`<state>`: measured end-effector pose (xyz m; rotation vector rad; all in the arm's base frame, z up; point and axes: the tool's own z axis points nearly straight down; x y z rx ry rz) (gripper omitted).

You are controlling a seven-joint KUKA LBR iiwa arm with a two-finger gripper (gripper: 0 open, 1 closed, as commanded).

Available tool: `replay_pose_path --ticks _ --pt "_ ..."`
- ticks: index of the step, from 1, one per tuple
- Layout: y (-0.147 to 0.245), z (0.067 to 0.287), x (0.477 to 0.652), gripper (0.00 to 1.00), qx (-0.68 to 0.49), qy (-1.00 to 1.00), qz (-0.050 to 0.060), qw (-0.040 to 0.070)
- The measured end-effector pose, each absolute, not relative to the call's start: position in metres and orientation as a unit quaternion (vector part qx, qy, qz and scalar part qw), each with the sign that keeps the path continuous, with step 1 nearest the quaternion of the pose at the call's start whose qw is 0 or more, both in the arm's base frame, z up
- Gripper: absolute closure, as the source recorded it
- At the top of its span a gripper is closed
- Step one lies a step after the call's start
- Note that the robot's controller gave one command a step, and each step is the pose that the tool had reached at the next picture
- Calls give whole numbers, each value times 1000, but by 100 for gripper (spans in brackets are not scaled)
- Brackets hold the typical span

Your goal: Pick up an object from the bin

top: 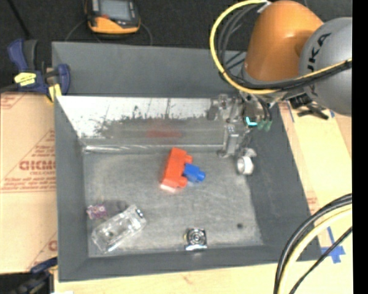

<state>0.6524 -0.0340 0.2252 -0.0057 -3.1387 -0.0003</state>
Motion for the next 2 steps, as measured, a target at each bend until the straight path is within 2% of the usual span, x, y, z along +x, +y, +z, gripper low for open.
replay_pose_path --ticks 1,2 --pt "-33 83 637 0 57 -998 0 2" --pt "-1 70 633 0 75 -997 0 -1"
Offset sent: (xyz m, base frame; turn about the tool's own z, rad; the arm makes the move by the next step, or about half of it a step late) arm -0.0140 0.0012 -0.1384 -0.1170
